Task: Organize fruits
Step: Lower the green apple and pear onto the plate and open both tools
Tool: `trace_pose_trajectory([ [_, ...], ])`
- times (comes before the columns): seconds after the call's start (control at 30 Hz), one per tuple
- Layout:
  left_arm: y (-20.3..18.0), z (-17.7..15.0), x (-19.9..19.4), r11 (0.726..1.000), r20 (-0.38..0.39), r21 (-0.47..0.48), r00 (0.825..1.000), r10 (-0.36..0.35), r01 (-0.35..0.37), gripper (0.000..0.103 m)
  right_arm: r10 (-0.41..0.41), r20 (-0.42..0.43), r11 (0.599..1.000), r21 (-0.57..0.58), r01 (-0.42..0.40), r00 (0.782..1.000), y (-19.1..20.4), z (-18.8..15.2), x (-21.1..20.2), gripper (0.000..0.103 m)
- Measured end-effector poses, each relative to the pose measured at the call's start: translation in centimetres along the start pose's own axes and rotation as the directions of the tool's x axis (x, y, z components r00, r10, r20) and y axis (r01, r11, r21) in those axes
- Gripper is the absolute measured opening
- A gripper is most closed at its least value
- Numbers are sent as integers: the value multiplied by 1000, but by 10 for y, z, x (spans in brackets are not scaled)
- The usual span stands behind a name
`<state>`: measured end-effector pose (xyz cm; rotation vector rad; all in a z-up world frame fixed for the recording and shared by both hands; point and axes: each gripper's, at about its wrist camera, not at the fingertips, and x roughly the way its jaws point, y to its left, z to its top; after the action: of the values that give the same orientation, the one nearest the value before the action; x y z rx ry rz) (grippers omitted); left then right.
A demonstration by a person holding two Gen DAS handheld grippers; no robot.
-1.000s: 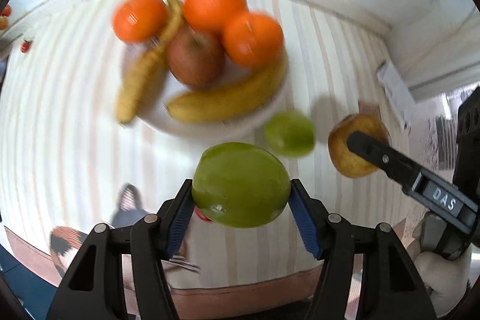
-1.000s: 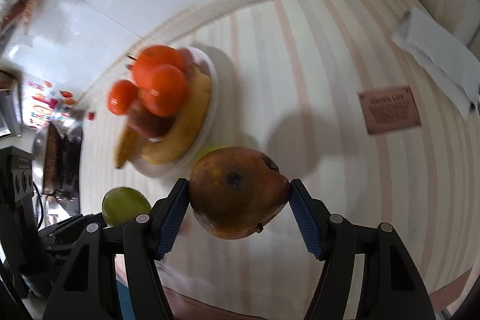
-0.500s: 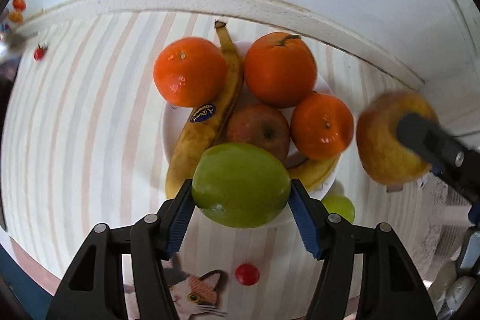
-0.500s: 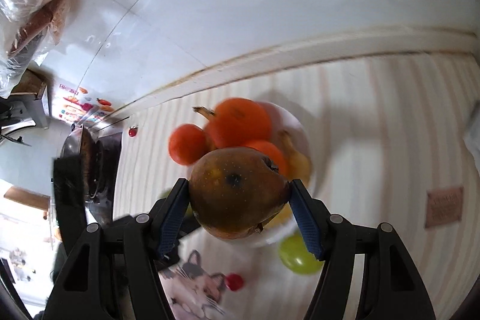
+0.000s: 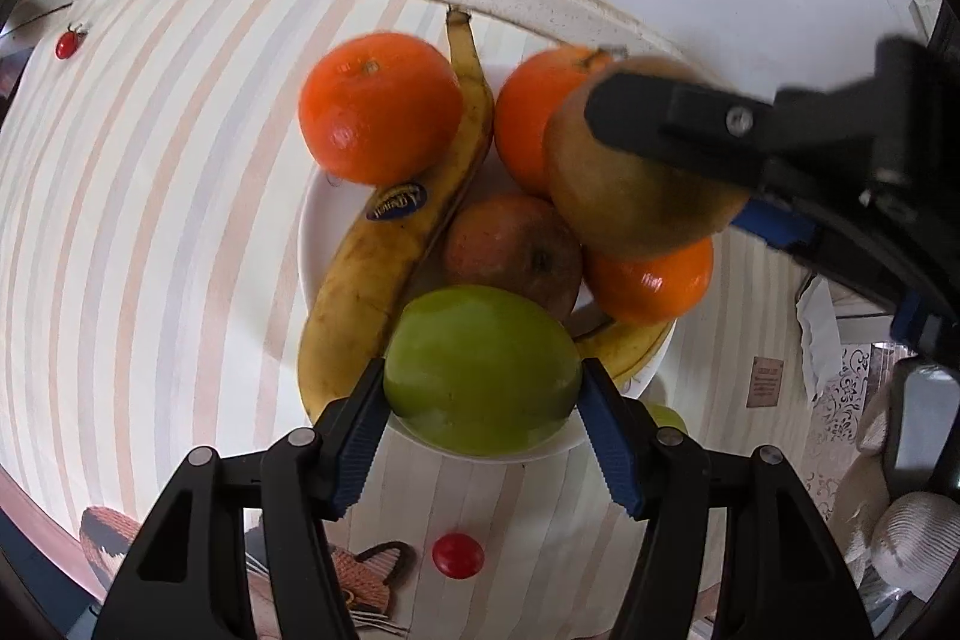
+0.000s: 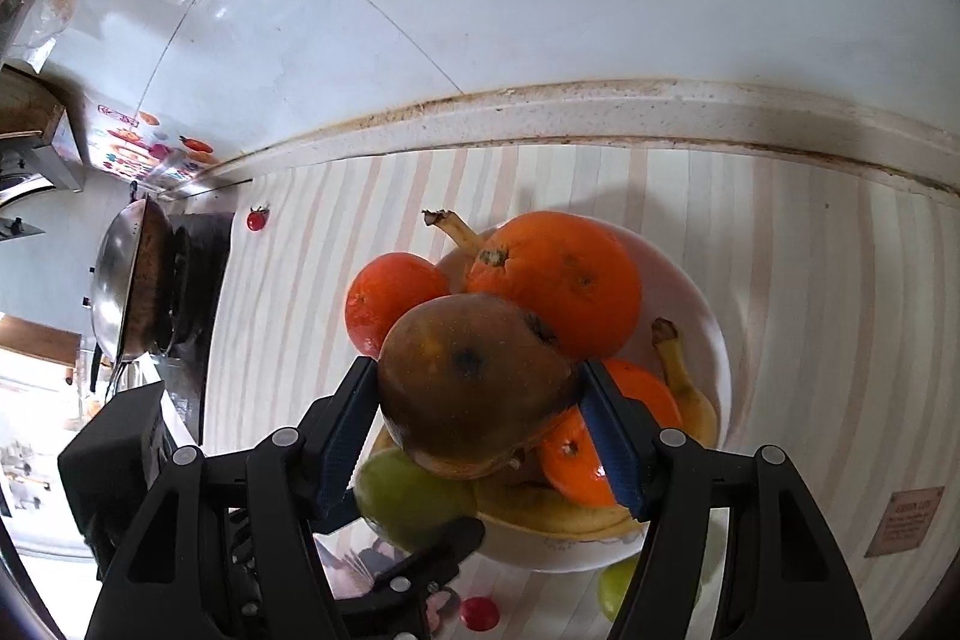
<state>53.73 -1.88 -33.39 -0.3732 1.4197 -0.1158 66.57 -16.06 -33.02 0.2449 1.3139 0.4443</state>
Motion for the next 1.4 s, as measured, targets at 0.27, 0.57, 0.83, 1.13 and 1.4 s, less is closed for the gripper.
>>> trace_pose_trajectory([
  [0.27, 9, -5, 9, 999, -25, -47, 1000, -18, 17, 61, -6, -18, 1000, -5, 5, 1000, -1, -5, 7, 70],
  [0.57, 5, -3, 11, 999, -50, -47, 999, 2, -4, 61, -8, -16, 1000, 2, 8, 1000, 0, -7, 7, 71],
  [0.83, 9, -7, 8, 999, -41, -53, 999, 0, -2, 61, -19, -9, 1000, -3, 19, 1000, 1, -8, 7, 71],
  [1.13, 7, -9, 7, 999, -38, -38, 999, -18, 17, 69, -13, -6, 999, 40, 14, 1000, -2, -6, 5, 71],
  [1.4, 10, -13, -1, 998, -1, -36, 999, -50, 50, 72, -18, 4, 999, 49, 18, 1000, -1, -7, 0, 71],
])
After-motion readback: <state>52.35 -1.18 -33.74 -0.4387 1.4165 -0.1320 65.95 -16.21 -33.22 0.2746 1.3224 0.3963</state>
